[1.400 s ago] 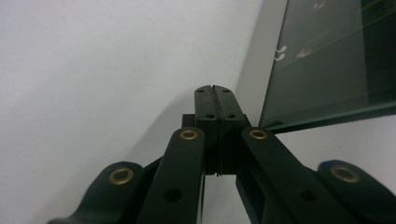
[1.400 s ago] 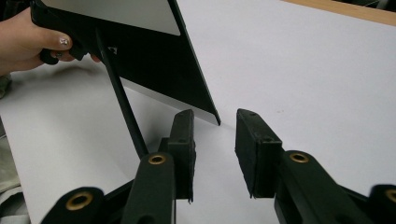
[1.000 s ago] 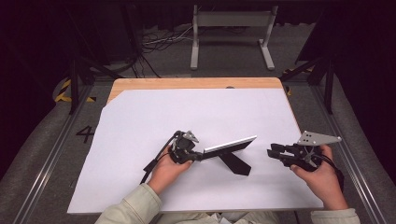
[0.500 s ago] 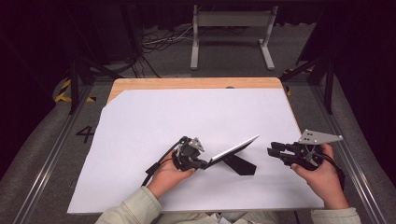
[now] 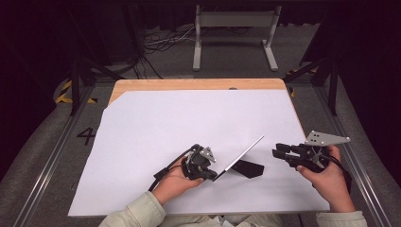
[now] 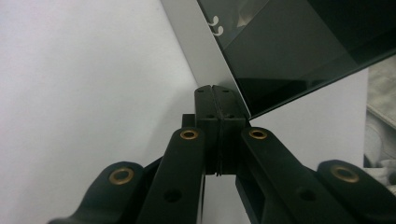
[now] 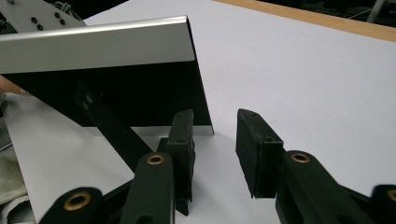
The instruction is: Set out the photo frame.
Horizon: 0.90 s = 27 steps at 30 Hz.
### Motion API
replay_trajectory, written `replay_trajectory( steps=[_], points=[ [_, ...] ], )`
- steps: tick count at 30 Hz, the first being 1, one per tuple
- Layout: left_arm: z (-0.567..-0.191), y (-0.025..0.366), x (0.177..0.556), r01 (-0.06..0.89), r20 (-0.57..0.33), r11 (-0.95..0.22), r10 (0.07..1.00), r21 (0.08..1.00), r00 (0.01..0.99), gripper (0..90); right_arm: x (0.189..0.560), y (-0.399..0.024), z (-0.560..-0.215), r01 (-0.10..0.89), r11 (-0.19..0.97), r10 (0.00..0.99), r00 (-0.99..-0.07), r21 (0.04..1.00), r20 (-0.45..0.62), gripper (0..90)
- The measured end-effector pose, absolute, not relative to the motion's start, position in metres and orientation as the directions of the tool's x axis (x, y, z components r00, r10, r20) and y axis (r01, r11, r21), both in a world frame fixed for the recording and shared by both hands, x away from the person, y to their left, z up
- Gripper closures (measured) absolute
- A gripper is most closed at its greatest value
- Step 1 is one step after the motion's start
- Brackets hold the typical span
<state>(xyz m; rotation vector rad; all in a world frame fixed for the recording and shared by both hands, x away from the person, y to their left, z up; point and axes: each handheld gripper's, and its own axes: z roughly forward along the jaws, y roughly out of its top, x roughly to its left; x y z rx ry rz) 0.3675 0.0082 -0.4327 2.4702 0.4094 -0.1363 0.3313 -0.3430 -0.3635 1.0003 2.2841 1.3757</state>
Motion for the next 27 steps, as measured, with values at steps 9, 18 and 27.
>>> replay_trajectory(
  steps=[9,18,27],
  points=[
    [-0.434,-0.004,0.357,0.282,-0.206,-0.777,0.199,0.563,0.958,90.0,0.331,-0.343,-0.363,0.411,0.297,0.690,-0.716,0.862,0.104,67.4],
    [-0.435,-0.017,0.349,0.227,-0.215,-0.795,0.124,0.562,0.969,90.0,0.331,-0.343,-0.363,0.413,0.295,0.689,-0.717,0.862,0.108,67.4],
    [-0.436,-0.031,0.341,0.191,-0.219,-0.803,0.078,0.564,0.973,90.0,0.330,-0.344,-0.362,0.403,0.288,0.691,-0.716,0.869,0.103,67.3]
  ],
)
